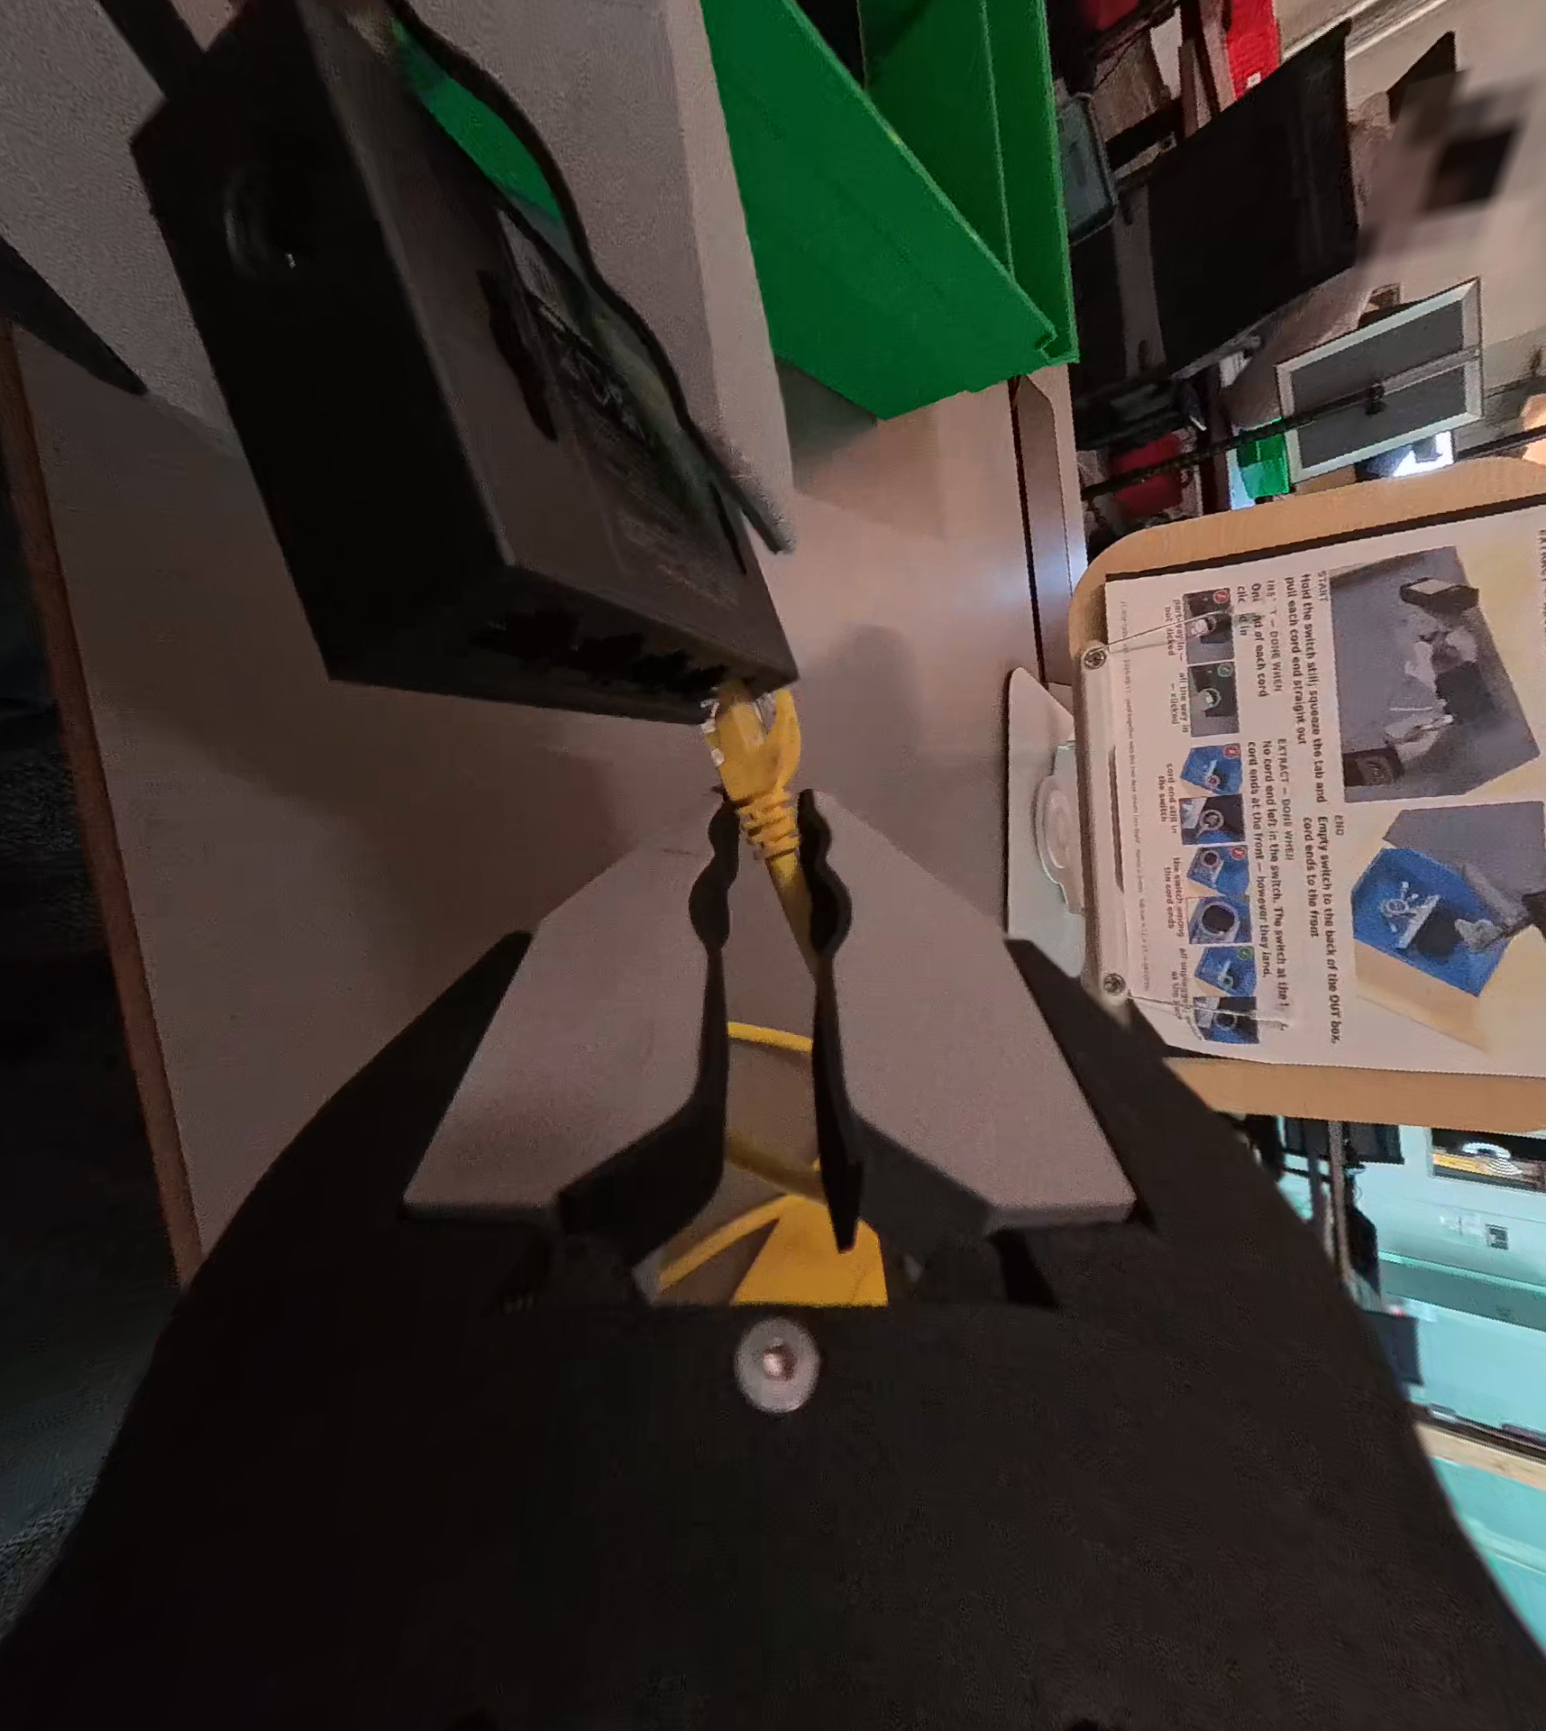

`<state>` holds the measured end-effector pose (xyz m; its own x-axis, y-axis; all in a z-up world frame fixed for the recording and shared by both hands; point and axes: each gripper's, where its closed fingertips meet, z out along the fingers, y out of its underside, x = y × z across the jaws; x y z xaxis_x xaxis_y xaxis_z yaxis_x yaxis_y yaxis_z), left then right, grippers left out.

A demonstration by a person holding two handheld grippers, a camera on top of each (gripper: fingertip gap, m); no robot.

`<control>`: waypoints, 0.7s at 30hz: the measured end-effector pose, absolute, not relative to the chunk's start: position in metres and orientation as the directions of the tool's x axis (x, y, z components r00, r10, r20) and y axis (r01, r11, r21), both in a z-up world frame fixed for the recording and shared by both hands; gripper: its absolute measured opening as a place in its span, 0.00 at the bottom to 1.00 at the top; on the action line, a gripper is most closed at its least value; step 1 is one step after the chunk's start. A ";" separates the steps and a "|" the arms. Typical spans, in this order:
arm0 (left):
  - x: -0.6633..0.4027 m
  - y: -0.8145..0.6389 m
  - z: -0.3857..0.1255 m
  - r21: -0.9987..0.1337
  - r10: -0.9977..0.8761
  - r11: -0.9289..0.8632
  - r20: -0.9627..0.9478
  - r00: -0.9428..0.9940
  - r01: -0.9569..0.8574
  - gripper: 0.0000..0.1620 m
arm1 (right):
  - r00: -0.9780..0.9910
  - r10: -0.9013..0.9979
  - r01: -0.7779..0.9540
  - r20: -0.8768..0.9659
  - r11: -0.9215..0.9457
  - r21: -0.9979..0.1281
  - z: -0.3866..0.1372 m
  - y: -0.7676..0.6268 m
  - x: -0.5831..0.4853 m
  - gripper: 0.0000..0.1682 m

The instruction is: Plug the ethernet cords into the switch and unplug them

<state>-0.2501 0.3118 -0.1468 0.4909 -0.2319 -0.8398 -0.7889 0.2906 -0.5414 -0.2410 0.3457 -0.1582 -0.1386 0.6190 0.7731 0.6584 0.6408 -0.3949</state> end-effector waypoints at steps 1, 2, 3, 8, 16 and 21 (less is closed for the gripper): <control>-0.250 0.312 -0.148 -0.558 -0.250 0.284 -0.828 0.502 -0.780 0.20 | -0.142 0.625 0.661 0.768 0.637 -0.397 -0.159 0.346 -0.241 0.05; -0.248 0.312 -0.149 -0.567 -0.263 0.280 -0.821 0.506 -0.775 0.20 | -0.144 0.625 0.661 0.767 0.638 -0.395 -0.159 0.346 -0.241 0.05; -0.247 0.312 -0.150 -0.565 -0.266 0.283 -0.823 0.502 -0.775 0.20 | -0.148 0.629 0.660 0.763 0.637 -0.398 -0.159 0.345 -0.241 0.06; -0.237 0.309 -0.148 -0.512 -0.231 0.327 -0.858 0.458 -0.794 0.18 | -0.165 0.677 0.657 0.717 0.618 -0.432 -0.165 0.341 -0.237 0.06; -0.230 0.307 -0.154 -0.542 -0.275 0.346 -0.839 0.469 -0.766 0.17 | -0.198 0.703 0.642 0.683 0.619 -0.452 -0.170 0.336 -0.229 0.06; -0.224 0.306 -0.156 -0.564 -0.310 0.351 -0.823 0.476 -0.747 0.18 | -0.204 0.720 0.651 0.663 0.606 -0.457 -0.174 0.335 -0.230 0.06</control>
<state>-0.2242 0.3056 -0.1559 0.4761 -0.3100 -0.8230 -0.7473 0.3506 -0.5644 -0.2296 0.3351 -0.1743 -0.2044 0.7197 0.6635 0.6515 0.6059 -0.4566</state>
